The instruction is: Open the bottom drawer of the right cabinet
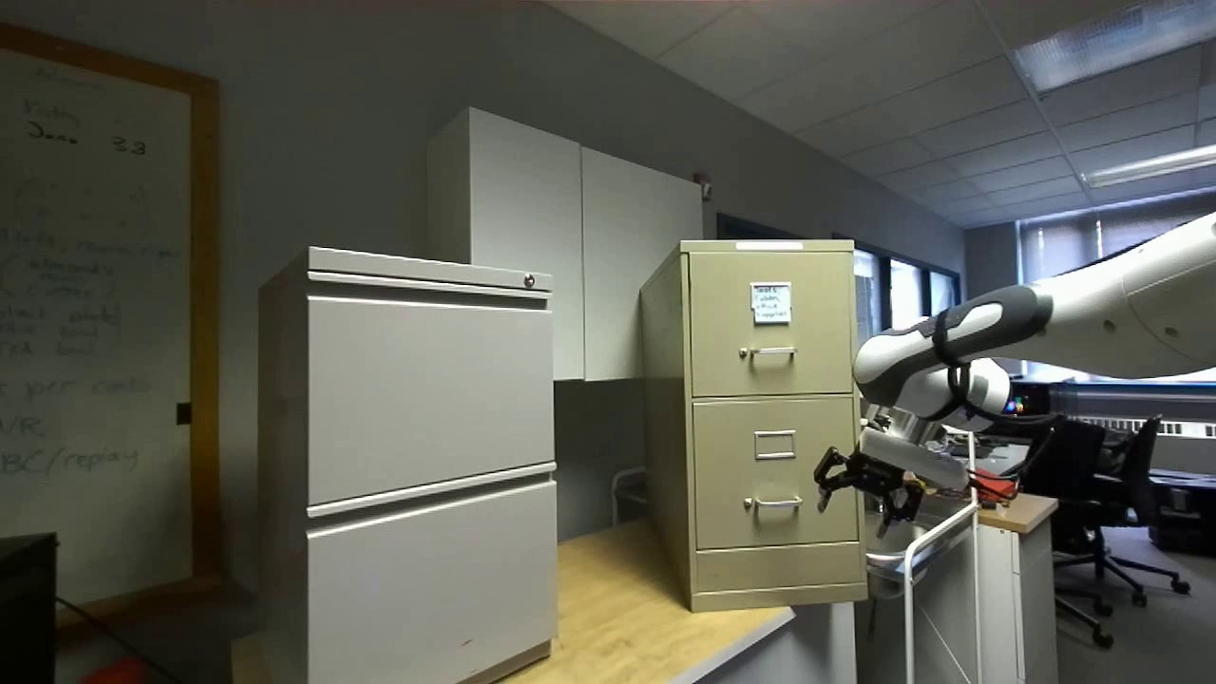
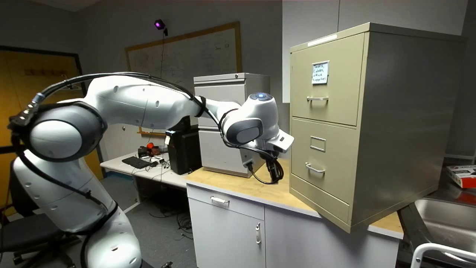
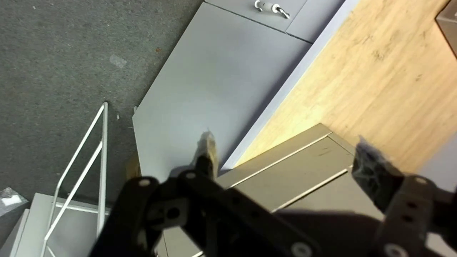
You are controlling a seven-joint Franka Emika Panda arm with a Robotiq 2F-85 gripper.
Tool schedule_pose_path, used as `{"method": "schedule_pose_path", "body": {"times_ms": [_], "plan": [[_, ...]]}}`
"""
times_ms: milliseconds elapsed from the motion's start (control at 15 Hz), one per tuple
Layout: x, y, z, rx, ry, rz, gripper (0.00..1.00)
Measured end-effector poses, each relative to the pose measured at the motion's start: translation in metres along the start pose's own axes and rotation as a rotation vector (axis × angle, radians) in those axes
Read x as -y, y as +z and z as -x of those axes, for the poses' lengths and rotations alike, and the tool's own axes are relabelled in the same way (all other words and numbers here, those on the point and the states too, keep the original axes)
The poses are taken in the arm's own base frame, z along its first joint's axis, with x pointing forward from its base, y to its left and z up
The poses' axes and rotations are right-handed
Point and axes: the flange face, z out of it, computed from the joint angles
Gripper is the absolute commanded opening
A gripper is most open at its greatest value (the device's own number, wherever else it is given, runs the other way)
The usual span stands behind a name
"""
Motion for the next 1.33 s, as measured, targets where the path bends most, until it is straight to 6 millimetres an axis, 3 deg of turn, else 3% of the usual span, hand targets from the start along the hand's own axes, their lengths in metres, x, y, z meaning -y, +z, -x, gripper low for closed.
{"method": "schedule_pose_path", "body": {"times_ms": [600,933,1333], "plan": [[-0.001,0.008,-0.003,-0.046,0.012,0.001,1.00],[-0.010,-0.004,-0.039,-0.166,0.098,-0.067,1.00],[0.001,-0.012,-0.095,-0.249,0.157,-0.125,1.00]]}}
